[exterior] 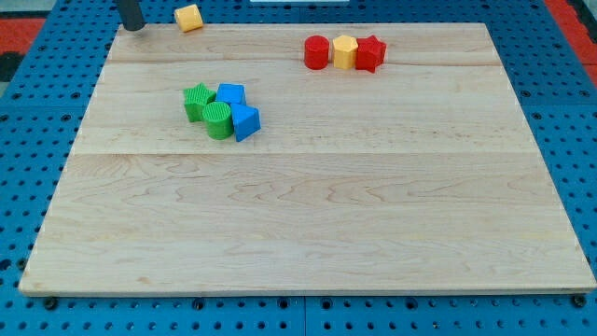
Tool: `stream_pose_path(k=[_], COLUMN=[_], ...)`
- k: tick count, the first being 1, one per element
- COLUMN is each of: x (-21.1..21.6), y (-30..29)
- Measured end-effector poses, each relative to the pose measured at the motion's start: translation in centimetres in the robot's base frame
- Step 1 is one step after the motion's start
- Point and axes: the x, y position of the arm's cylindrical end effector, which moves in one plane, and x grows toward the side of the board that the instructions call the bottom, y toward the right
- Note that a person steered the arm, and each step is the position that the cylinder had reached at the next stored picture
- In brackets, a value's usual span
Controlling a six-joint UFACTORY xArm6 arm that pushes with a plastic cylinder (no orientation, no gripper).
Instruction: Push the yellow hexagon to the left of the green circle
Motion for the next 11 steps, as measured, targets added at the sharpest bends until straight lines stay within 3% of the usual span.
stream_pose_path(k=[1, 2, 4, 5, 6, 7, 8, 9, 10, 11], x=[0.2, 2.3, 1.9, 7.7, 10.2, 10.0, 8.5, 6.1, 8.8, 9.1], y=[0.8, 9.1, 34.5, 34.8, 30.5, 28.8, 35.7, 29.3, 15.0, 7.7])
